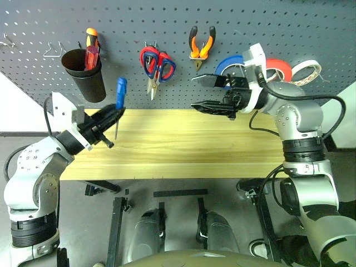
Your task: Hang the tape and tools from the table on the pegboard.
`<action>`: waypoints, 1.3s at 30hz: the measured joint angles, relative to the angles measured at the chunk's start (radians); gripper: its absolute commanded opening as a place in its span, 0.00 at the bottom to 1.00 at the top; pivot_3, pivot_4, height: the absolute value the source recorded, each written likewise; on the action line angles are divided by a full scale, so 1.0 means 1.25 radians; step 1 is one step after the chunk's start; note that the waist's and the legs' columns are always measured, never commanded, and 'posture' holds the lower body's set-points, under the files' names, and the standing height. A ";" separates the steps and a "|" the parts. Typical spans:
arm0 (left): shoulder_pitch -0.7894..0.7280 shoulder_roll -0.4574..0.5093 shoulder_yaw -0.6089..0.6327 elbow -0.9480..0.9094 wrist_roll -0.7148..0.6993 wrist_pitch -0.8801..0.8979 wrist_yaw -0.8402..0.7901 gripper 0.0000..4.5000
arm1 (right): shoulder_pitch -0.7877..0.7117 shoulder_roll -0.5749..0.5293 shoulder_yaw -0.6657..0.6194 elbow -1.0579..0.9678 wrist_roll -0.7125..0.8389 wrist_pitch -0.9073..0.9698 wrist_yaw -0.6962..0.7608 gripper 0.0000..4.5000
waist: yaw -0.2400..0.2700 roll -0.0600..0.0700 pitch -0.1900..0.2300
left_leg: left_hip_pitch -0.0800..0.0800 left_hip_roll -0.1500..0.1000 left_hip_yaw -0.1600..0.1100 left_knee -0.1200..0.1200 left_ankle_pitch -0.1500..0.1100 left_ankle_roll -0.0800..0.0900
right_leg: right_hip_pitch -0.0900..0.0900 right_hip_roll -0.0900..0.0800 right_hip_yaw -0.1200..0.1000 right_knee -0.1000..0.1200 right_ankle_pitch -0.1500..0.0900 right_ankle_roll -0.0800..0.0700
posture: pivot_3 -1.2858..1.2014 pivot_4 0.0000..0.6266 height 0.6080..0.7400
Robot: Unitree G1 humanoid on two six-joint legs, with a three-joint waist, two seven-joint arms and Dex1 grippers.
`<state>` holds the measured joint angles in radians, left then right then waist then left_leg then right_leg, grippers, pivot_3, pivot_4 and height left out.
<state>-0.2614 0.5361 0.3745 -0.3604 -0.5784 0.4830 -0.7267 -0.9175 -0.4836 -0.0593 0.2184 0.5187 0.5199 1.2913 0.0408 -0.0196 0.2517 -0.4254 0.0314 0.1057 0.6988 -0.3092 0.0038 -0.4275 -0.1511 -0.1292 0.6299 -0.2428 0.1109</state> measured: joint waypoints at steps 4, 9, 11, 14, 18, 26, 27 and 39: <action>-0.040 -0.041 0.006 0.008 -0.043 -0.049 0.005 0.09 | -0.026 -0.005 -0.023 0.000 0.017 0.003 -0.029 1.00 | 0.000 0.000 -0.010 | 0.000 0.000 0.000 0.000 0.000 0.000 | 0.000 0.000 0.000 0.000 0.000 0.000 | 0.55 0.16 0.99; -0.077 -0.049 0.011 0.024 -0.058 -0.096 0.025 0.09 | -0.066 -0.007 -0.035 0.003 0.030 -0.006 -0.040 1.00 | -0.001 0.000 -0.029 | 0.000 0.000 0.000 0.000 0.000 0.000 | 0.000 0.000 0.000 0.000 0.000 0.000 | 0.56 0.13 0.99; -0.085 -0.049 0.011 0.039 -0.050 -0.117 0.038 0.09 | -0.072 -0.007 -0.036 0.004 0.034 -0.013 -0.041 1.00 | -0.001 0.000 -0.035 | 0.001 0.000 0.000 0.000 0.000 0.000 | 0.001 0.001 0.000 0.000 0.000 0.000 | 0.56 0.12 0.99; -0.131 -0.050 0.012 0.056 -0.024 -0.168 0.079 0.09 | -0.088 -0.006 -0.037 0.022 0.034 -0.034 -0.052 1.00 | 0.000 -0.002 -0.043 | 0.001 0.000 0.000 0.001 0.000 0.000 | 0.001 0.001 0.000 0.000 0.000 0.000 | 0.56 0.11 0.99; -0.186 -0.049 0.025 0.056 -0.007 -0.213 0.129 0.09 | -0.108 -0.006 -0.038 0.046 0.034 -0.056 -0.061 1.00 | 0.000 -0.002 -0.052 | 0.001 0.000 0.000 0.000 0.000 0.000 | 0.002 0.001 0.000 0.000 0.000 0.000 | 0.57 0.11 0.99; -0.257 -0.005 0.059 0.086 -0.018 -0.224 0.183 0.09 | -0.114 0.000 -0.057 0.078 0.053 -0.059 -0.077 1.00 | -0.001 -0.002 -0.059 | 0.002 0.000 0.000 0.000 0.000 0.000 | 0.002 0.001 0.000 0.001 0.000 0.000 | 0.57 0.12 0.99; -0.264 0.004 0.063 0.103 -0.017 -0.224 0.185 0.09 | -0.115 0.002 -0.057 0.080 0.054 -0.059 -0.079 1.00 | -0.001 -0.002 -0.059 | 0.002 0.000 0.000 0.000 0.000 0.000 | 0.002 0.001 0.000 0.001 0.000 0.000 | 0.57 0.12 0.99; -0.404 0.034 0.046 0.479 0.070 -0.407 0.115 0.09 | -0.115 0.004 -0.058 0.077 0.064 -0.044 -0.099 1.00 | -0.001 -0.002 -0.061 | 0.003 0.000 0.000 0.000 0.000 0.000 | 0.003 0.001 0.000 0.001 0.000 0.000 | 0.57 0.16 0.99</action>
<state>-0.7660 0.5792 0.4324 0.2386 -0.4915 -0.0254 -0.5830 -1.0612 -0.4784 -0.1314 0.3143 0.5981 0.4650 1.1678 0.0395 -0.0222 0.1749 -0.4217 0.0312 0.1052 0.6993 -0.3090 0.0037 -0.4240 -0.1498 -0.1294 0.6306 -0.2426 0.1106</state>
